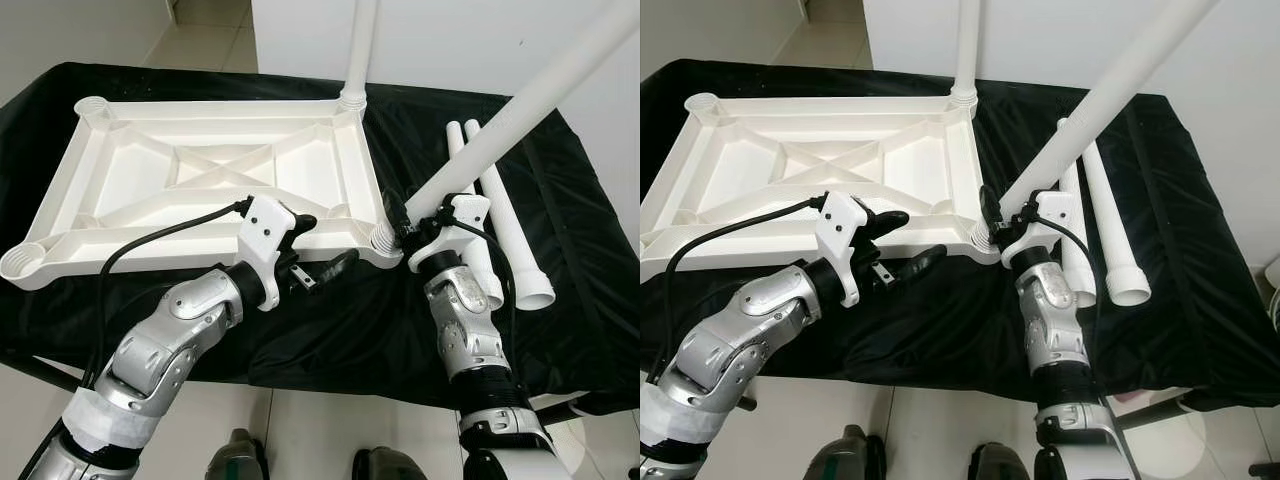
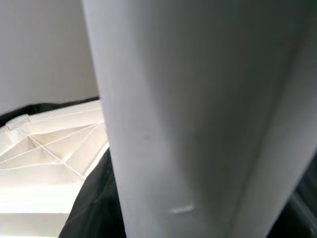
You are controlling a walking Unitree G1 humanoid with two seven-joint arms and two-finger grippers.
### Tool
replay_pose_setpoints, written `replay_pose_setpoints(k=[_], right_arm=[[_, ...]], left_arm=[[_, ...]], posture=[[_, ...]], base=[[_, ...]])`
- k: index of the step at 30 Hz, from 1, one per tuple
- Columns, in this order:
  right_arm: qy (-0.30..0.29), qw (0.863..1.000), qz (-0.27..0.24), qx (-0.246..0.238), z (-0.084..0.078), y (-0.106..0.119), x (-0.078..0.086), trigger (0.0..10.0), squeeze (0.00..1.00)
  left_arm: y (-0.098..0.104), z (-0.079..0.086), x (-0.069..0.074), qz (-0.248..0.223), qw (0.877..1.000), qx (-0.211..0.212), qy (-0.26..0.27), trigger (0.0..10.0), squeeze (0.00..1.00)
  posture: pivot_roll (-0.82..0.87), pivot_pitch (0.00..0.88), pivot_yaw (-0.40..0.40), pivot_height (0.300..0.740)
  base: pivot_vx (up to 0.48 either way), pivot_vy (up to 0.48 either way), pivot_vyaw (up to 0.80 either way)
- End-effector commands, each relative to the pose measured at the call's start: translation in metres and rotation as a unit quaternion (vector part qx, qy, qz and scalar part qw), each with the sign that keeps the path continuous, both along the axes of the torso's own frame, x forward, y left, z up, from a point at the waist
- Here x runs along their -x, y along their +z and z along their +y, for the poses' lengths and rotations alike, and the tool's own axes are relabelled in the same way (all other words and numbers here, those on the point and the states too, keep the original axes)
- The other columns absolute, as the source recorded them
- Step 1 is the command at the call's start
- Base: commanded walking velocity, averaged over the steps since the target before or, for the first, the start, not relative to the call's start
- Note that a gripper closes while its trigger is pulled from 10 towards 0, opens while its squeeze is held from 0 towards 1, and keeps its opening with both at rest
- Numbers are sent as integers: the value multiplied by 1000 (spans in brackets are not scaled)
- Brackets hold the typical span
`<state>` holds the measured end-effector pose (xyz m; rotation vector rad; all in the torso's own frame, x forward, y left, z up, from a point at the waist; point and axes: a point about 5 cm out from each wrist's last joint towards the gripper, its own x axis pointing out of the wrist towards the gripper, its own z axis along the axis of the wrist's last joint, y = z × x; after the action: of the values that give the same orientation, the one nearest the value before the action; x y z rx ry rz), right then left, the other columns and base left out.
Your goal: Building children table
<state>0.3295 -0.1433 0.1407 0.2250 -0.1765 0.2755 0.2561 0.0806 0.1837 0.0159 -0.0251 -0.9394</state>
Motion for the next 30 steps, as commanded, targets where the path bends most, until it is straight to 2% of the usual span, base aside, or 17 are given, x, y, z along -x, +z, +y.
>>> replay_pose_setpoints(k=[1, 4, 13, 14, 30], right_arm=[[-14, 994, 103, 23, -8, -36, 4, 10000, 0], [-1, 991, 127, 49, -8, -36, -2, 10000, 0], [11, 987, 139, 83, -6, -31, -10, 10000, 0], [16, 986, 135, 100, -5, -30, -11, 10000, 0], [24, 982, 132, 130, 4, -32, -11, 10000, 0]], left_arm=[[1, -5, 8, 0, 998, -2, -69, 10000, 0], [2, -5, 8, 0, 998, -2, -70, 10000, 0], [1, -5, 9, 0, 998, -3, -70, 10000, 0], [2, -5, 9, 0, 998, -2, -69, 10000, 0], [2, -4, 9, 1, 998, -3, -68, 10000, 0]], posture=[[53, 79, 30, 740], [54, 75, 28, 740], [58, 73, 24, 740], [58, 73, 24, 740], [62, 83, 27, 740]], base=[[0, 0, 0], [0, 0, 0], [0, 0, 0], [0, 0, 0], [0, 0, 0]])
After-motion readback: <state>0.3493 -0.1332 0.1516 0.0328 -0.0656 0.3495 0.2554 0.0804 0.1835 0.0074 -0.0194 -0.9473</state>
